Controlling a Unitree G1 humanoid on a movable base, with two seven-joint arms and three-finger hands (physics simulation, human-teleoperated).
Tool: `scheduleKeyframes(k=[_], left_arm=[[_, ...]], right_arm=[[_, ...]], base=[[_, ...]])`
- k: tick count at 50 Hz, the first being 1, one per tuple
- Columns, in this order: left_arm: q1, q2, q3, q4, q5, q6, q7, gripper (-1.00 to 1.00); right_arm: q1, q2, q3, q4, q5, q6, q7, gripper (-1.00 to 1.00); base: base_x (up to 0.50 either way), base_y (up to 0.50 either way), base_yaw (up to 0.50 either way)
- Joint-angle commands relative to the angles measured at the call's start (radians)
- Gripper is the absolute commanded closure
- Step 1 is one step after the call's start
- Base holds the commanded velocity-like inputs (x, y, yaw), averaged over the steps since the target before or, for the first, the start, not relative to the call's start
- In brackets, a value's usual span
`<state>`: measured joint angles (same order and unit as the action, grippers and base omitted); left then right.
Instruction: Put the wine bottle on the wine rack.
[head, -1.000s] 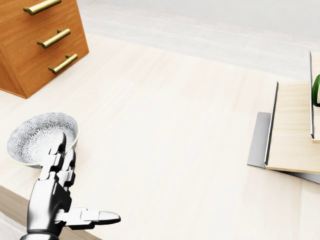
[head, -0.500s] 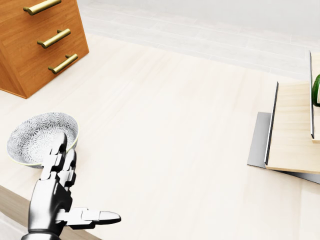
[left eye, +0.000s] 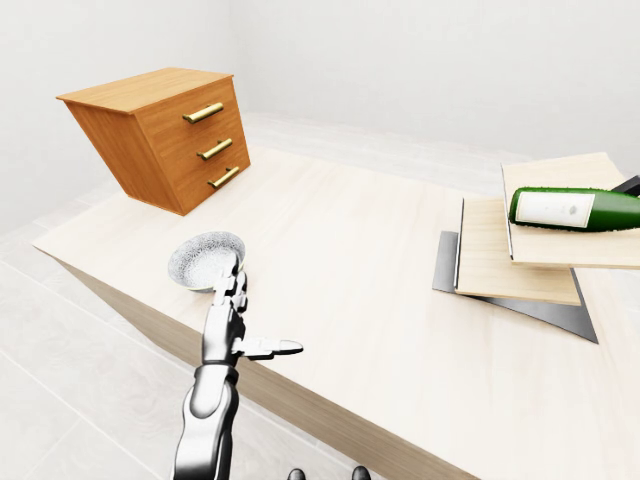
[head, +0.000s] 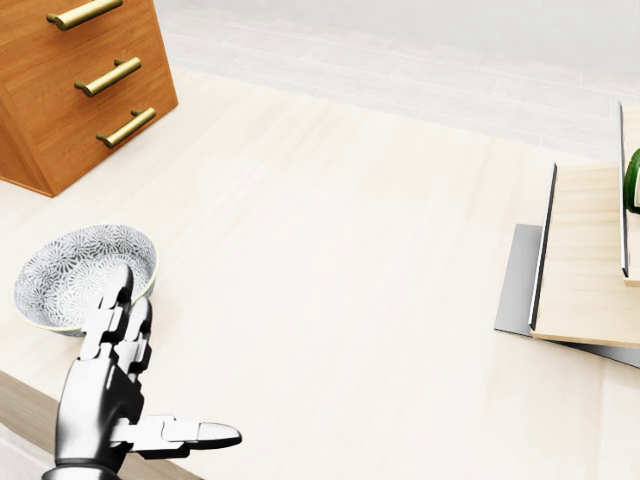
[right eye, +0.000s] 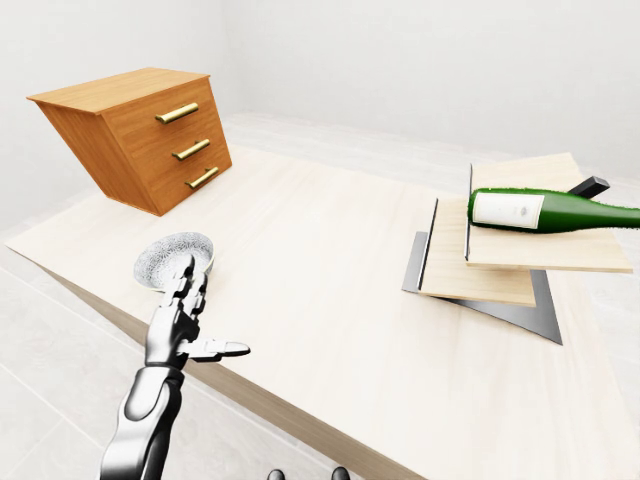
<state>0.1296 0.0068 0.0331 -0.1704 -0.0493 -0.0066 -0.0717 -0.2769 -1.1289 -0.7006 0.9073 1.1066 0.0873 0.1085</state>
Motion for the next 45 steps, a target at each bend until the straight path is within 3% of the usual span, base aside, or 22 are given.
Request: scheduleKeyframes(k=[1,8,16,22,33,38,42,45], left_arm=[[0.003,-0.001,-0.004,-0.021,0.002,0.014,0.001,-1.00],[0.007,0.000,-0.004,-0.033,0.002,0.020,0.001,-1.00],[0.015,0.001,-0.002,-0.065,0.000,0.039,-0.001,-1.00],[0.017,0.000,0.001,-0.067,0.000,0.035,-0.002,-1.00],[0.032,-0.001,-0.002,-0.114,0.000,0.049,-0.002,-1.00],[0.036,-0.003,-0.007,-0.146,0.004,0.065,0.000,-1.00],[0.033,-0.005,-0.014,-0.183,0.005,0.093,0.003,-1.00],[0.042,-0.005,-0.021,-0.216,0.005,0.094,0.002,-1.00]], right_arm=[[0.065,0.019,-0.109,-0.289,0.048,0.000,-0.137,-1.00],[0.078,0.061,-0.170,-0.512,0.045,0.000,-0.251,-1.00],[0.061,0.085,-0.201,-0.644,0.035,0.000,-0.287,-1.00],[0.055,0.090,-0.234,-0.728,0.053,0.000,-0.307,-1.00],[0.068,0.099,-0.288,-0.879,0.092,0.000,-0.356,-1.00],[0.054,0.112,-0.282,-0.957,0.129,0.000,-0.392,-1.00],[0.036,0.110,-0.268,-1.017,0.171,0.000,-0.426,-1.00],[0.029,0.106,-0.269,-1.052,0.199,0.000,-0.456,-1.00]], base=[[0.00,0.00,0.00],[0.00,0.00,0.00],[0.00,0.00,0.00],[0.00,0.00,0.00],[0.00,0.00,0.00],[0.00,0.00,0.00],[0.00,0.00,0.00],[0.00,0.00,0.00]])
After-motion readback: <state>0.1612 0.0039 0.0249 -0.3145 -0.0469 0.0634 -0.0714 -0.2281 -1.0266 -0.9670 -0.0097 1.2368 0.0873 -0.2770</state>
